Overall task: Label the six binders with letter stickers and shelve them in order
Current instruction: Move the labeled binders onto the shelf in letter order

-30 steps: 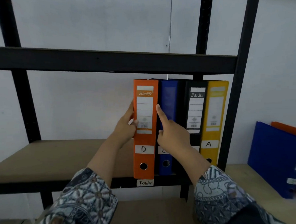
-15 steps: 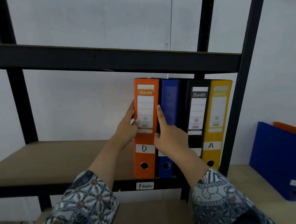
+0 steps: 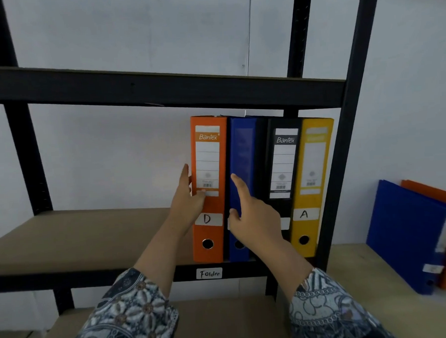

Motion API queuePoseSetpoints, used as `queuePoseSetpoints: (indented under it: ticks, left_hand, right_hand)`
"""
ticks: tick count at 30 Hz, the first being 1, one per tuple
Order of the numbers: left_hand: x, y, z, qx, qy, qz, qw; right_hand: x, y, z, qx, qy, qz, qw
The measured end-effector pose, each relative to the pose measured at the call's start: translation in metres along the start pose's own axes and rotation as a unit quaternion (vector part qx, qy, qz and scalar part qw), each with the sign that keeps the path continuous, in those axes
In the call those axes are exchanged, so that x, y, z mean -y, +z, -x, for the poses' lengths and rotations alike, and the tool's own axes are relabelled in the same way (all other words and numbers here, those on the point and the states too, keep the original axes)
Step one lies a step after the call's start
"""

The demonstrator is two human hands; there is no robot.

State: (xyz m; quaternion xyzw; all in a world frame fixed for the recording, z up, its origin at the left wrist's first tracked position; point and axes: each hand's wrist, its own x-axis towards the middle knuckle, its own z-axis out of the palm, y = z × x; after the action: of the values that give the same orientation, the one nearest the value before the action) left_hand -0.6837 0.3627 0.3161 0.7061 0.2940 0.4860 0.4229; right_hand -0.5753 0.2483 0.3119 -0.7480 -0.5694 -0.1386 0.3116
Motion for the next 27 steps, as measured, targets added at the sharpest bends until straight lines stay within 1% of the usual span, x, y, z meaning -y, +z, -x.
queuePoseSetpoints:
  ticks: [3,5,7,8,10,12,13,15,18,21,24,27]
  left_hand:
    - [0.000,0.008,0.010,-0.008,-0.011,0.019,1.000]
    - [0.002,0.015,0.020,-0.028,-0.022,0.032,0.999]
    - [0.006,0.024,0.029,-0.080,-0.026,0.032,0.996]
    - [0.010,0.028,0.035,-0.117,-0.020,0.010,0.993]
    - [0.020,0.041,0.048,-0.195,0.008,-0.059,0.979]
    - [0.025,0.062,0.070,-0.262,0.046,-0.113,0.957]
    - [0.026,0.075,0.083,-0.285,0.064,-0.126,0.948]
    - [0.028,0.100,0.105,-0.299,0.112,-0.141,0.937]
    - [0.030,0.136,0.131,-0.268,0.165,-0.156,0.936]
    - [0.025,0.181,0.149,-0.193,0.192,-0.172,0.947]
    - [0.018,0.227,0.164,-0.106,0.194,-0.186,0.957]
    - [0.005,0.282,0.184,-0.020,0.163,-0.196,0.967]
  right_hand:
    - [-0.011,0.002,0.012,0.011,-0.004,-0.017,1.000]
    - [-0.020,0.003,0.020,0.018,-0.002,-0.024,1.000]
    - [-0.031,0.004,0.027,0.024,0.000,-0.025,0.999]
    - [-0.036,0.005,0.030,0.027,0.004,-0.024,0.999]
    - [-0.047,0.005,0.037,0.038,0.015,-0.024,0.999]
    - [-0.062,0.004,0.045,0.052,0.019,-0.025,0.998]
    - [-0.071,0.001,0.050,0.062,0.021,-0.023,0.998]
    - [-0.088,-0.004,0.060,0.076,0.016,-0.012,0.997]
    - [-0.117,-0.015,0.076,0.088,0.021,0.003,0.996]
    - [-0.154,-0.027,0.091,0.122,0.060,-0.005,0.991]
    - [-0.194,-0.041,0.104,0.142,0.092,-0.029,0.985]
    - [-0.245,-0.070,0.125,0.161,0.100,0.003,0.982]
